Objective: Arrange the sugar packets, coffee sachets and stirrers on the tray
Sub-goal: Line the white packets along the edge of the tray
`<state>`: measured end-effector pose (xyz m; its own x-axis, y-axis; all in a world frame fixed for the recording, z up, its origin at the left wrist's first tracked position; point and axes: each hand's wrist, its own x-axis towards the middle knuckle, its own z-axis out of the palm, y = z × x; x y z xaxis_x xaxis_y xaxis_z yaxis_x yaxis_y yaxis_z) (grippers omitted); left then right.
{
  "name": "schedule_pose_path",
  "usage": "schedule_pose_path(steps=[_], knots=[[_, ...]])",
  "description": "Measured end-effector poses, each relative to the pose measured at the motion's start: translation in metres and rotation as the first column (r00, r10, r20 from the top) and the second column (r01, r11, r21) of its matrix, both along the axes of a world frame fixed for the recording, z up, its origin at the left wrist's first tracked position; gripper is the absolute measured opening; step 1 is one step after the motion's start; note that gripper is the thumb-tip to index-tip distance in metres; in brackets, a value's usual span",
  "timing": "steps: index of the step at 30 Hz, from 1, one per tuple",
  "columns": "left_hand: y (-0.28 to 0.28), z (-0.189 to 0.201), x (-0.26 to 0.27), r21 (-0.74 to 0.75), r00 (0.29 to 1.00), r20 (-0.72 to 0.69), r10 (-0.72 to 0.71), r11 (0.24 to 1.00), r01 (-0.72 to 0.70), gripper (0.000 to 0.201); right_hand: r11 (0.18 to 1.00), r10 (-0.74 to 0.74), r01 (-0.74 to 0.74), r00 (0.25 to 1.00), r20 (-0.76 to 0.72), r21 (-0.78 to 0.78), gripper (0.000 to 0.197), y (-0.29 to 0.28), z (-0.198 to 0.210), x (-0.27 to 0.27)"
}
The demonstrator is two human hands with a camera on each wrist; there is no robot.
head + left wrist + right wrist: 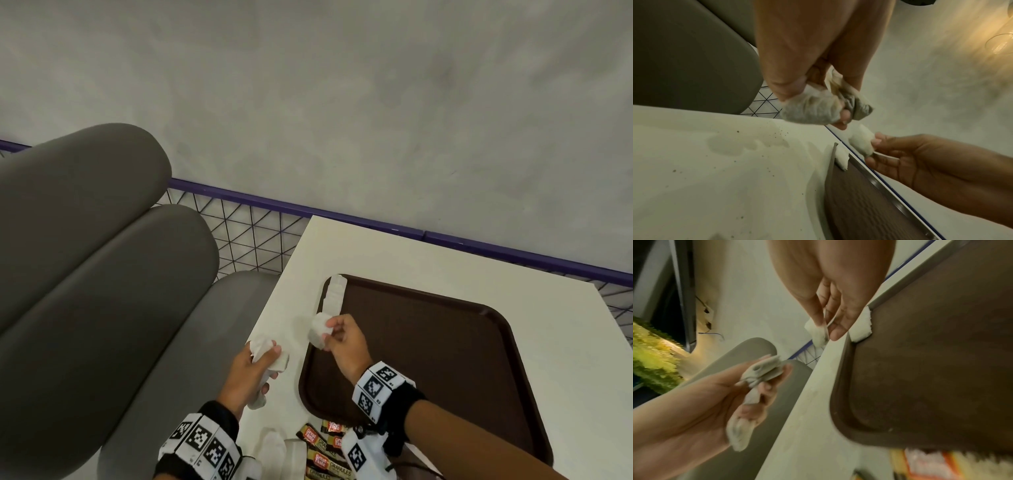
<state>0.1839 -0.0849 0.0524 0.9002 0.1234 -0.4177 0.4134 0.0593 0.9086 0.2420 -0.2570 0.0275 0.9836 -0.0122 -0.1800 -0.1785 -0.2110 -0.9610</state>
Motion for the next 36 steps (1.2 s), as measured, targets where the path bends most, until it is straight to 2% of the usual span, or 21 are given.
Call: schedule_pose_path(steps=[6, 9, 13, 18, 24, 27, 31, 36], knots=[[0.01, -0.009, 0.004, -0.039, 0.997, -0.077, 0.024, 0.999, -0.027, 0.018, 0.989, -0.07, 0.063, 0.996, -0.054, -0.131, 0.035, -0.02, -0.019, 0.034], [0.014, -0.013, 0.006, -0.08, 0.996, -0.083, 0.012, 0.997, -0.018, 0.022, 0.984, -0.05, 0.042, 0.998, -0.045, -0.173, 0.034, -0.021, -0.025, 0.046], [0.018, -0.016, 0.008, -0.095, 0.996, -0.092, 0.007, 0.995, -0.015, 0.024, 0.972, -0.024, 0.012, 0.999, -0.047, -0.234, 0.048, -0.017, -0.034, 0.056], [0.022, -0.022, 0.011, -0.093, 0.994, -0.107, 0.032, 0.995, -0.042, 0.022, 0.9, 0.05, -0.053, 0.999, -0.017, -0.433, 0.04, -0.013, -0.036, 0.056], [0.025, -0.024, 0.012, -0.093, 0.993, -0.113, 0.024, 0.995, -0.035, 0.023, 0.909, 0.07, -0.043, 0.996, 0.05, -0.416, 0.039, -0.011, -0.032, 0.055], [0.024, -0.02, 0.01, -0.102, 0.995, -0.098, 0.028, 0.994, -0.038, 0.024, 0.9, 0.121, -0.085, 0.991, 0.056, -0.428, 0.04, -0.013, -0.032, 0.055], [0.025, -0.019, 0.008, -0.09, 0.993, -0.111, 0.03, 0.995, -0.041, 0.023, 0.853, 0.211, -0.166, 0.977, 0.037, -0.494, 0.041, -0.016, -0.034, 0.057], [0.025, -0.018, 0.008, -0.049, 0.993, -0.113, 0.014, 0.999, -0.02, 0.019, 0.783, 0.265, -0.198, 0.964, 0.027, -0.59, 0.042, -0.016, -0.03, 0.056]])
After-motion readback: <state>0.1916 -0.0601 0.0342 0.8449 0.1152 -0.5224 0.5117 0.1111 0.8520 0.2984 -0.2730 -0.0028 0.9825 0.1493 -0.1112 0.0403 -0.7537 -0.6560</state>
